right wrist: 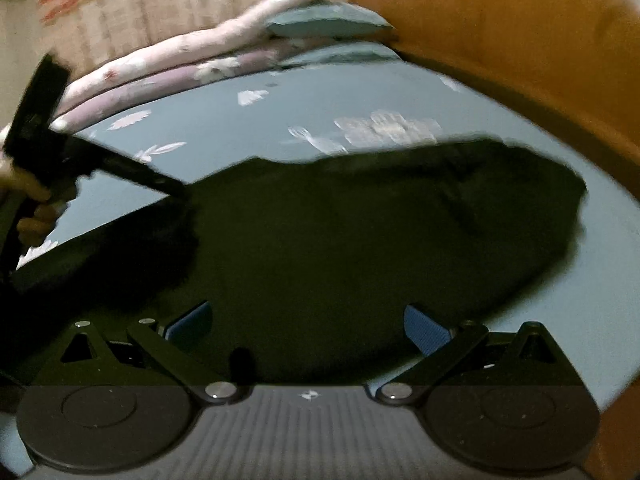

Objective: Fold clothes

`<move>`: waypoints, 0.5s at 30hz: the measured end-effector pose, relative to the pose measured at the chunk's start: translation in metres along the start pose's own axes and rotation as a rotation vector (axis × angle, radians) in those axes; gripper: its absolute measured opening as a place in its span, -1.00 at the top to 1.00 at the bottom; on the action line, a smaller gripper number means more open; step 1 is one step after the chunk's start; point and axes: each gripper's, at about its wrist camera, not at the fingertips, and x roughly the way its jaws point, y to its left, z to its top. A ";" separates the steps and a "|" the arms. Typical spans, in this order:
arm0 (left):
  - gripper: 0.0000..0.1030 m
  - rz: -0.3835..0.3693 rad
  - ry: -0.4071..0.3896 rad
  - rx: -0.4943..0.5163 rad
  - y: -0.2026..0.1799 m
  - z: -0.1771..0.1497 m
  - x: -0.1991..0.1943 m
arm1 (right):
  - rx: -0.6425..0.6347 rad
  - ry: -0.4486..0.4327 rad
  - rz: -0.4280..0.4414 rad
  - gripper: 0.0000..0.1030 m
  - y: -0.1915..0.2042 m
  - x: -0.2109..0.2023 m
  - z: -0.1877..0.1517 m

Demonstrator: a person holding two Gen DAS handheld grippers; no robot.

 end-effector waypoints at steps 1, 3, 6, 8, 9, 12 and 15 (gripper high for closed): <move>0.65 -0.003 -0.001 0.000 -0.003 0.003 0.006 | -0.035 0.002 0.011 -1.00 0.003 0.007 0.003; 0.61 -0.010 -0.004 0.001 -0.008 0.010 0.018 | -0.106 0.006 0.032 -1.00 0.008 0.020 0.008; 0.60 -0.021 -0.007 0.003 -0.016 0.019 0.036 | -0.115 0.072 0.032 -1.00 0.004 0.045 0.006; 0.59 -0.028 -0.009 0.004 -0.022 0.026 0.048 | -0.119 0.113 0.017 -1.00 0.001 0.055 -0.001; 0.59 -0.031 -0.011 0.004 -0.025 0.029 0.054 | -0.141 0.102 0.014 -1.00 0.002 0.053 -0.004; 0.60 -0.021 -0.013 0.014 -0.032 0.035 0.062 | -0.130 0.087 0.005 -1.00 0.003 0.051 -0.007; 0.60 -0.001 -0.008 0.016 -0.036 0.038 0.061 | -0.123 0.078 -0.004 -1.00 0.005 0.050 -0.007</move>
